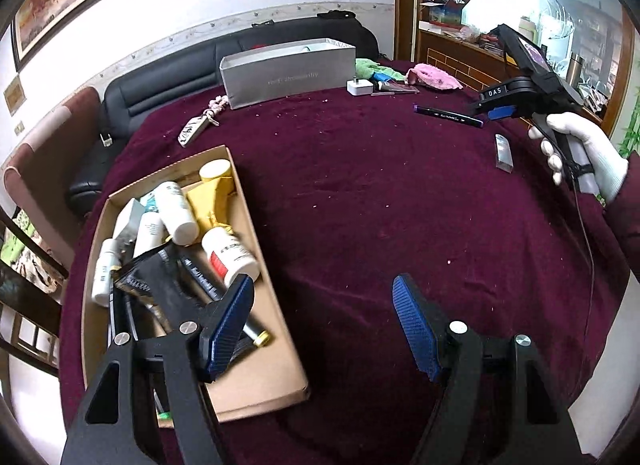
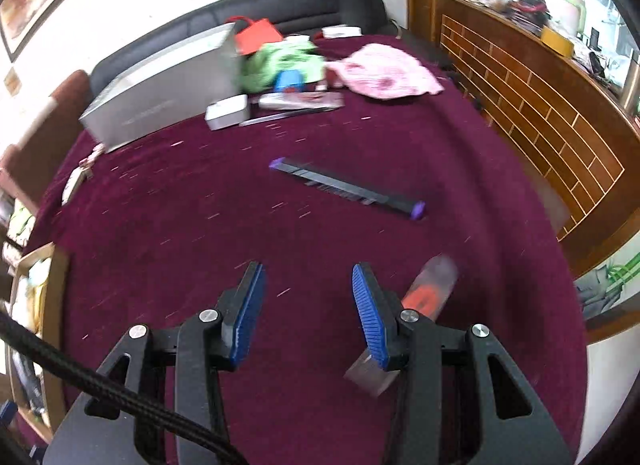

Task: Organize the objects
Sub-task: 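Move both tools back and grasp the purple-capped black marker with the right tool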

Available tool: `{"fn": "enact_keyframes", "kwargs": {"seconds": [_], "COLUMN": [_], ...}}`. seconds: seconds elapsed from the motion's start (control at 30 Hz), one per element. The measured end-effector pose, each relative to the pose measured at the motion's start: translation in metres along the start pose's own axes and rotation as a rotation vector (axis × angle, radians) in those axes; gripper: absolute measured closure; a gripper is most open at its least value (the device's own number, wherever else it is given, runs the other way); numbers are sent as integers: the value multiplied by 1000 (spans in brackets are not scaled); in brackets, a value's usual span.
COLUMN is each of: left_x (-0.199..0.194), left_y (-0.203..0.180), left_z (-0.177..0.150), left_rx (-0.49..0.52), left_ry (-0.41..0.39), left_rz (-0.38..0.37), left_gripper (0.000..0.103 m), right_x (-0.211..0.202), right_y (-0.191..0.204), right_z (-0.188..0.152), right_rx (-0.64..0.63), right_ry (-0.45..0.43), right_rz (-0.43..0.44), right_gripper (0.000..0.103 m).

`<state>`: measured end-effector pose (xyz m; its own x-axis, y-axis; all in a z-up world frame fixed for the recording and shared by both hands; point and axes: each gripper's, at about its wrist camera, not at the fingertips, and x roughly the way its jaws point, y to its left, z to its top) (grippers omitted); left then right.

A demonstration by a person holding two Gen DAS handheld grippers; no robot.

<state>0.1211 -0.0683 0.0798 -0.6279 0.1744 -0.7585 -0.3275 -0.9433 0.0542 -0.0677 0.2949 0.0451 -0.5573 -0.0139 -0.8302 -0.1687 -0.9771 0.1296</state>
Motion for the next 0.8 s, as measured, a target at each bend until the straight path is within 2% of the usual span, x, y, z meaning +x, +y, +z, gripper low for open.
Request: {"fn": "enact_keyframes", "kwargs": {"seconds": [0.23,0.6,0.7,0.77,0.8], "left_x": [19,41,42,42,43], "left_y": [-5,1,4,3,2], "left_z": [15,26,27,31,33], "left_rx": [-10,-56,-70,-73,-72], "left_ry": [15,31,29,23,20], "left_rz": [-29,-54,-59,-57,-59], "left_gripper": [37,37,37,37,37], "right_x": [45,92,95,94,92], "right_y": [-7,-3,4,8,9], "right_z": [41,55,54,54,52], "right_rx": [-41,-161,-186,-183,-182], "right_ry": [60,132,136,148,155], "right_rz": [-27,-77,-71,-59,-56], "right_gripper": [59,60,70,91,91]}}
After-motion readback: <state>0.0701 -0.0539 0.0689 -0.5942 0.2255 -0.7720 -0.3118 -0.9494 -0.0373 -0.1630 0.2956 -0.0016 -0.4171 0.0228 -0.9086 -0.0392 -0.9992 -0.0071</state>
